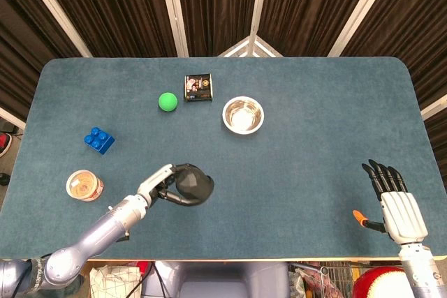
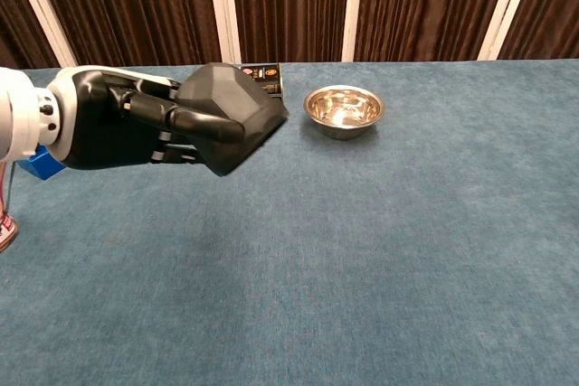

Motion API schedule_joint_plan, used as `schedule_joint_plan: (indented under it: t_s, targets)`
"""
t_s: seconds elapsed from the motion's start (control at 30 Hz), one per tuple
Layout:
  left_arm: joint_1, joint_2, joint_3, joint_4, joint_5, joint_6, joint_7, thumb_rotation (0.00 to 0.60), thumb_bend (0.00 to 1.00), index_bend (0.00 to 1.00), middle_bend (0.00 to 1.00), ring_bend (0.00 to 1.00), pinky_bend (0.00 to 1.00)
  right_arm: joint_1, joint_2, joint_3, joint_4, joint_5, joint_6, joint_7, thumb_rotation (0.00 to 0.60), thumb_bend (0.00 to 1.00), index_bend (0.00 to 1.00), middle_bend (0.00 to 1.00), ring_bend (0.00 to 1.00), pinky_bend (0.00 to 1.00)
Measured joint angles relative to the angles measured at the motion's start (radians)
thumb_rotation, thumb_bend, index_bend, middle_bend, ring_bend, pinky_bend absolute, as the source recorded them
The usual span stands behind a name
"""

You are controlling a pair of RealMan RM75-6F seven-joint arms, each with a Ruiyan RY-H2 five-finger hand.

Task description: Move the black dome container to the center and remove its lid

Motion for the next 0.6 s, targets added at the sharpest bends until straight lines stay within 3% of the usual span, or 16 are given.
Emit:
schedule_joint_plan:
  t_s: [0.13,0.33,0.47,0.6]
  targets:
    - [-0.014,-0.011,0.032,0.007,0.06,0.077,0.073,0.6,0.33,0.57,0.45,0.0,0.0,0.001,0.0,0.0,0.001,0.002,-0.002,0.001,0.6,0.23,0.0,0.0,0.0,0.0]
    - [-0.038,-0.086,0.114,0.058,0.212,0.413,0.296,0.6,0.33,0.57,0.45,0.0,0.0,0.002,0.001,0.0,0.0,0.001,-0.002,0.0,0.6,0.23,0.0,0.0,0.0,0.0]
    - [-0.054,-0.181,0.186,0.133,0.351,0.612,0.474,0.6,0.33,0.57,0.45,0.0,0.0,0.001,-0.001,-0.001,0.003,0.001,-0.002,0.001,0.6,0.23,0.0,0.0,0.0,0.0]
    - [-0.066,-0.233,0.225,0.19,0.403,0.649,0.511,0.6,0.33,0.57,0.45,0.0,0.0,0.003,-0.002,0.001,0.001,0.004,-0.006,-0.001,0.6,0.23,0.0,0.0,0.0,0.0]
